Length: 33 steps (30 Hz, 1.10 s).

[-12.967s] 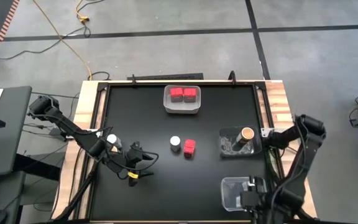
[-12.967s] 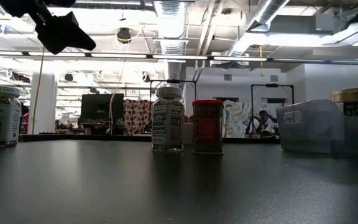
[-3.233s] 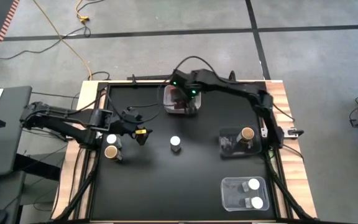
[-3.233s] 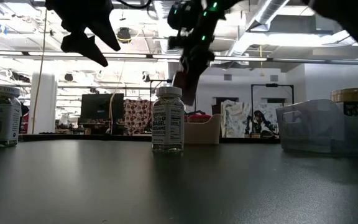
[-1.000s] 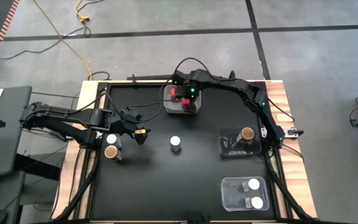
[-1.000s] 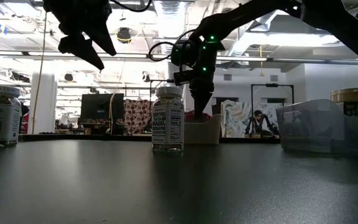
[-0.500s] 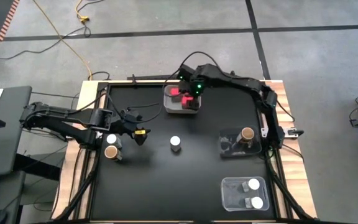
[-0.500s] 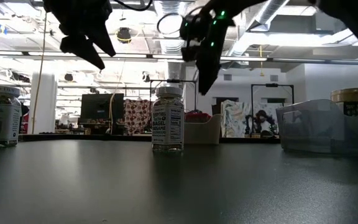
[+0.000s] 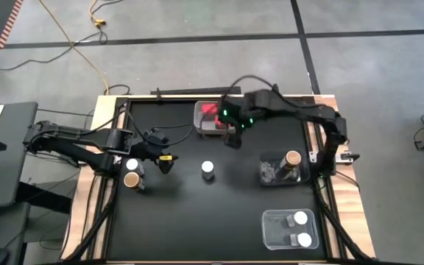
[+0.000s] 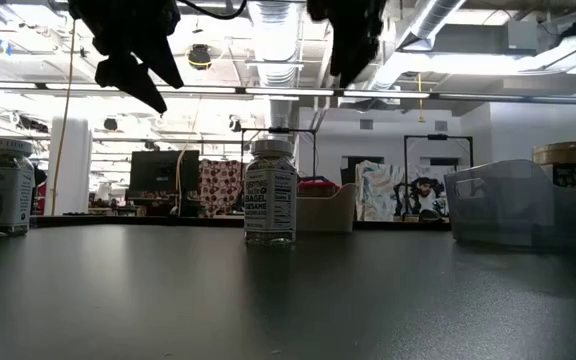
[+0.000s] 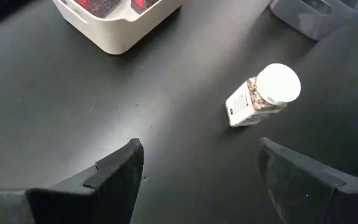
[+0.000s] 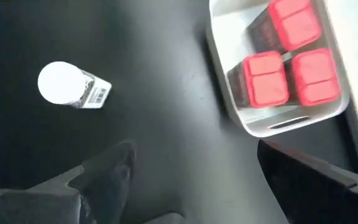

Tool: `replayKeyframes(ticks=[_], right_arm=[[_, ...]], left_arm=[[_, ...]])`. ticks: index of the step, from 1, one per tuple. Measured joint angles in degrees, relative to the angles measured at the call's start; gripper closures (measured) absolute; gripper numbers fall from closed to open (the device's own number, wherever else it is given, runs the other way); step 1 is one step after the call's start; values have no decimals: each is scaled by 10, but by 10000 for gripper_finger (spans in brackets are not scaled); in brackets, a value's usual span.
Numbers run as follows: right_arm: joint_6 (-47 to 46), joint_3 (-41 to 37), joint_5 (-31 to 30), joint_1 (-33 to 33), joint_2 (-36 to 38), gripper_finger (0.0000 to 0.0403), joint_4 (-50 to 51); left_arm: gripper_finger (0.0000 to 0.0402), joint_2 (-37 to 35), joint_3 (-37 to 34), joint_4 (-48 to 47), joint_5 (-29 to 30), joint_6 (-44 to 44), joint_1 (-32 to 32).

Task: Sort spices by type
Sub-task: Put the golden seasoning bottle into the black bin

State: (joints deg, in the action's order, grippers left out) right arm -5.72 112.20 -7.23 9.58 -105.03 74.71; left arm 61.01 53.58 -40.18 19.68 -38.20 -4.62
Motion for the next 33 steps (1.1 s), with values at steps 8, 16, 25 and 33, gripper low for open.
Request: replayKeyframes(ticks=[8,16,25,33], right_arm=[[-65,-230,-97,-118,116,29,-171],[-225,-435,-101,-171,200,29,-352],[-254,-472,-101,-197,192,29,-403],[-194,-472,-101,-201,194,29,-425]], left_arm=[[107,-1,0,0,-14,12,0],[107,0,37,-79,-17,-1,0],[107,2,153,-363,-12,-319,-6],[107,3,167,-497,-93,-606,-127]])
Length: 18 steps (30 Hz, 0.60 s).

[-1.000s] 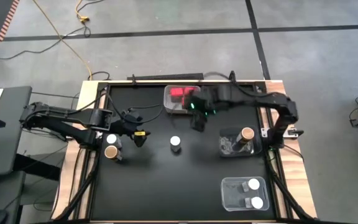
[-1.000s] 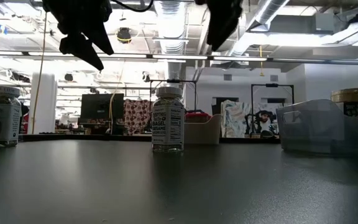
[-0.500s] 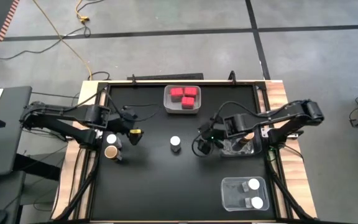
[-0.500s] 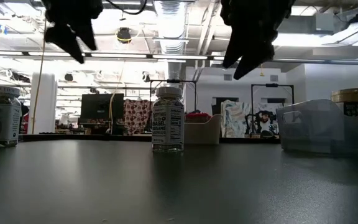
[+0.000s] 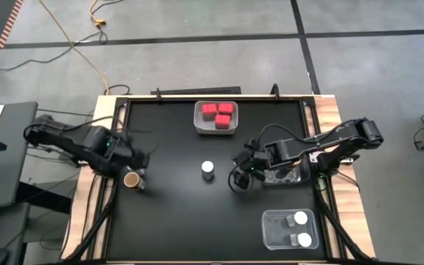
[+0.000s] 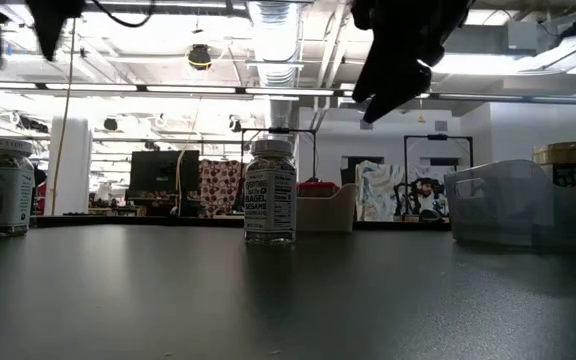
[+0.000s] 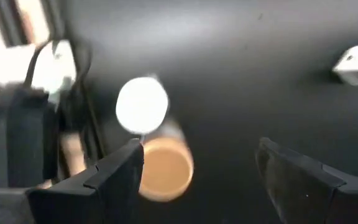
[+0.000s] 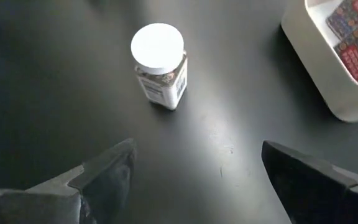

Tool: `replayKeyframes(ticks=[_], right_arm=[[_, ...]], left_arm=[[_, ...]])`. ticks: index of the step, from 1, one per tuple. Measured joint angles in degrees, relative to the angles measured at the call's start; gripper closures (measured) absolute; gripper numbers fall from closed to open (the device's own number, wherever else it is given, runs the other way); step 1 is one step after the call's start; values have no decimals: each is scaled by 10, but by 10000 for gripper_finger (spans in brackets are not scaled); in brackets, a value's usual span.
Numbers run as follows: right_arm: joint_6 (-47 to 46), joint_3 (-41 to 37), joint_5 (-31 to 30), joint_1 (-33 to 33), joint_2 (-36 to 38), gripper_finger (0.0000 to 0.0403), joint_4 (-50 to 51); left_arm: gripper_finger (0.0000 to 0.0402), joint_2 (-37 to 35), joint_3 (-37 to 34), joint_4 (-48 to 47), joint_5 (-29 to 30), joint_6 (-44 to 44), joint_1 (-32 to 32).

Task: Sort spices by type
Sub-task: Put the golden seasoning bottle into the black bin

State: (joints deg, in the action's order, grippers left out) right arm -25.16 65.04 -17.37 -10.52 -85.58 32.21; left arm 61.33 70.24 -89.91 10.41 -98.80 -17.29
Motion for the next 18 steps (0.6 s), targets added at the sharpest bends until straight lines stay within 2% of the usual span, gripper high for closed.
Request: replayKeyframes(ticks=[3,7,13,18], right_arm=[[15,0,0,0,0,29,-6],[19,0,0,1,0,29,-16],[32,0,0,1,0,29,-16],[32,0,0,1,0,29,-16]], left_arm=[[107,2,-2,-2,-11,-65,-40],[107,7,-2,-1,-12,-103,-63],[107,10,-2,-1,-5,-47,-67],[100,13,-2,-1,-8,-57,-67]])
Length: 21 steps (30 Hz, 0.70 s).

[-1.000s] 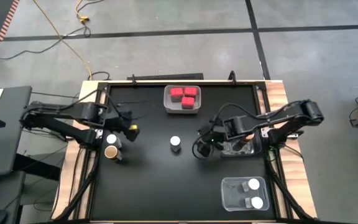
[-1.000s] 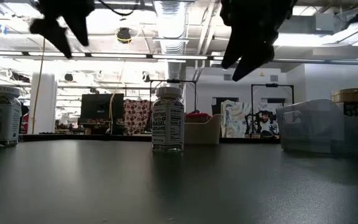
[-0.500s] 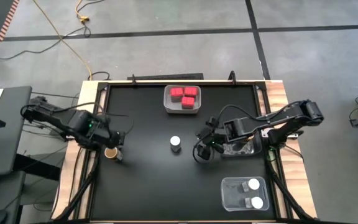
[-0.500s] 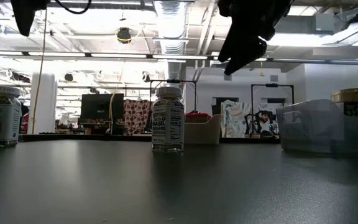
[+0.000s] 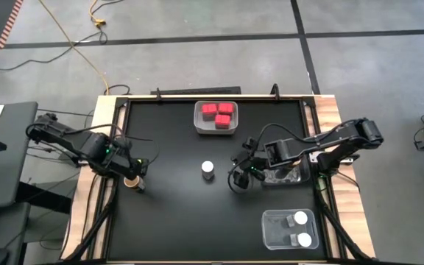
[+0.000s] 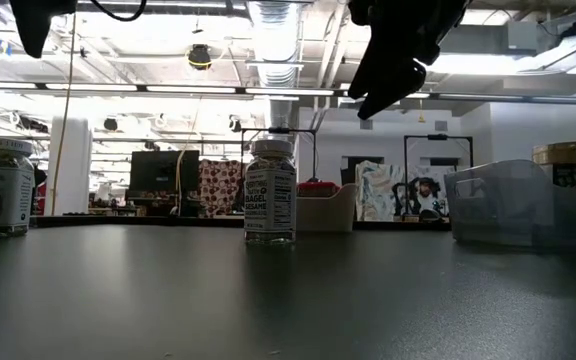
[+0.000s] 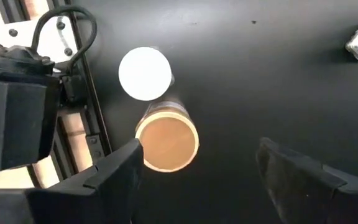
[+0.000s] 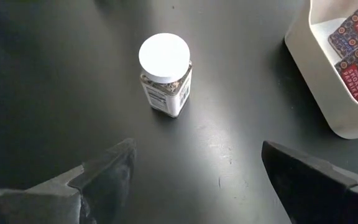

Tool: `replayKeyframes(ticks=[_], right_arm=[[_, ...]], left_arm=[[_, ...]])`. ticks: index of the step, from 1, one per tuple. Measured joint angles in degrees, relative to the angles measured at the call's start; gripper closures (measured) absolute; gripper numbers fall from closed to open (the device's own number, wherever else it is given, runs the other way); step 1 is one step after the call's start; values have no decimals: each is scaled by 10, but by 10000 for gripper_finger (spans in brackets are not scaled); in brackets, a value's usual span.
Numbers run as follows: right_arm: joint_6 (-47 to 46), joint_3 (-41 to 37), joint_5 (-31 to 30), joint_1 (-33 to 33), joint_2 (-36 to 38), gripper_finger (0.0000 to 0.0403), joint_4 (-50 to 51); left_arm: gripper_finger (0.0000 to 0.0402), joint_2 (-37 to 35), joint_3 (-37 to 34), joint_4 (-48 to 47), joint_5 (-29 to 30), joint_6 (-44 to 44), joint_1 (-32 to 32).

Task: Sort spices by type
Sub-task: Put the golden seasoning bottle into the black bin

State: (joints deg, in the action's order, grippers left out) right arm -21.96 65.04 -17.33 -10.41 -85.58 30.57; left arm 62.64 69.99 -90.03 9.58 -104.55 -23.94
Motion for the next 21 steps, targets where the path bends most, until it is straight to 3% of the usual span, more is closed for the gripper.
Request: replayKeyframes(ticks=[11,15,21], right_arm=[[0,0,0,-2,0,29,0],[0,0,0,-4,0,29,0],[-5,0,1,-5,0,29,0]], left_arm=[[16,3,-85,53,-97,-10,0],[13,3,-101,102,-67,-13,-4],[13,6,-139,121,-72,-11,-5]])
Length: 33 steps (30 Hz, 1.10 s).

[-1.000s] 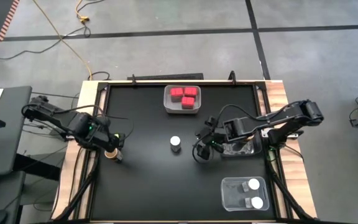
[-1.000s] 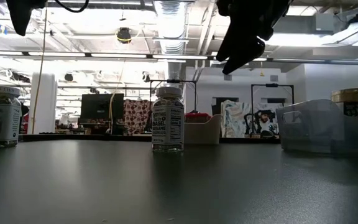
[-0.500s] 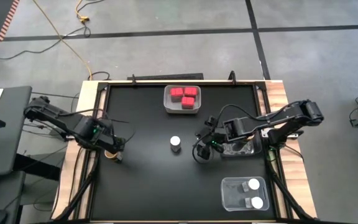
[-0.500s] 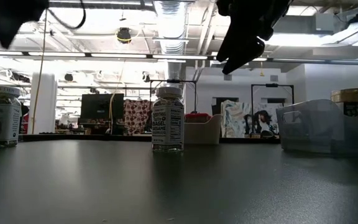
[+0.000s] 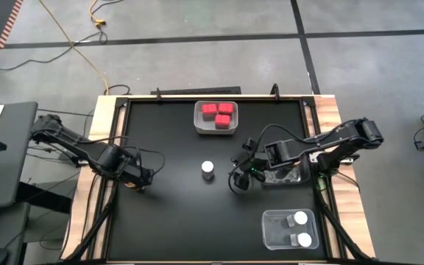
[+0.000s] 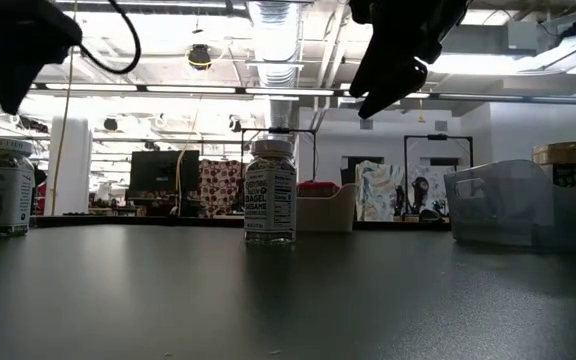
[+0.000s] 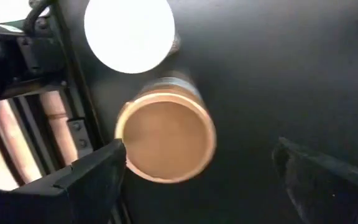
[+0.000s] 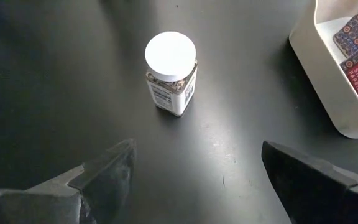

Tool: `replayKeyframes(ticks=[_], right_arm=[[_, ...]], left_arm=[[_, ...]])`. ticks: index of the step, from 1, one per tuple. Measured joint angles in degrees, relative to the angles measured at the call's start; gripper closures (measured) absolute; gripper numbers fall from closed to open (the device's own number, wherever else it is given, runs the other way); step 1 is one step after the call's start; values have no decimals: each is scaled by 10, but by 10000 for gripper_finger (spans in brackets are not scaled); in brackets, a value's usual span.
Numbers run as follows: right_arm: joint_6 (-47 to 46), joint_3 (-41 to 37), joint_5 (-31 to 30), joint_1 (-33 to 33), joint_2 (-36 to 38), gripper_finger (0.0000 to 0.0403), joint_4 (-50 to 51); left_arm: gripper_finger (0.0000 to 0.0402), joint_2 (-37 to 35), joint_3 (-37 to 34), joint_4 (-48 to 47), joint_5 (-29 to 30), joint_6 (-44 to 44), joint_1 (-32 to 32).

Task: Sort spices by type
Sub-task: Put the golden seasoning bottle into the black bin

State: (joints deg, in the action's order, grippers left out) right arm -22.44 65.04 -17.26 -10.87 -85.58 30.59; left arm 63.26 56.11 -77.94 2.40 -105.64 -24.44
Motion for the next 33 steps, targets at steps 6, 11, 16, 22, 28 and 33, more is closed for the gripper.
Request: replayKeyframes(ticks=[6,11,16,22,28,33], right_arm=[[-4,0,3,0,0,29,0],[-6,0,3,0,0,29,0],[-6,0,3,0,0,29,0],[-6,0,3,0,0,29,0],[1,0,2,0,0,29,0],[2,0,-1,1,0,29,0]], left_arm=[[13,0,-4,-6,-8,-7,0],[13,2,-4,-34,-11,-15,0],[13,5,-27,-10,-15,-26,0],[13,5,-85,59,-35,-46,0],[37,5,-92,64,-33,-50,0],[89,5,-92,70,-26,-52,0]])
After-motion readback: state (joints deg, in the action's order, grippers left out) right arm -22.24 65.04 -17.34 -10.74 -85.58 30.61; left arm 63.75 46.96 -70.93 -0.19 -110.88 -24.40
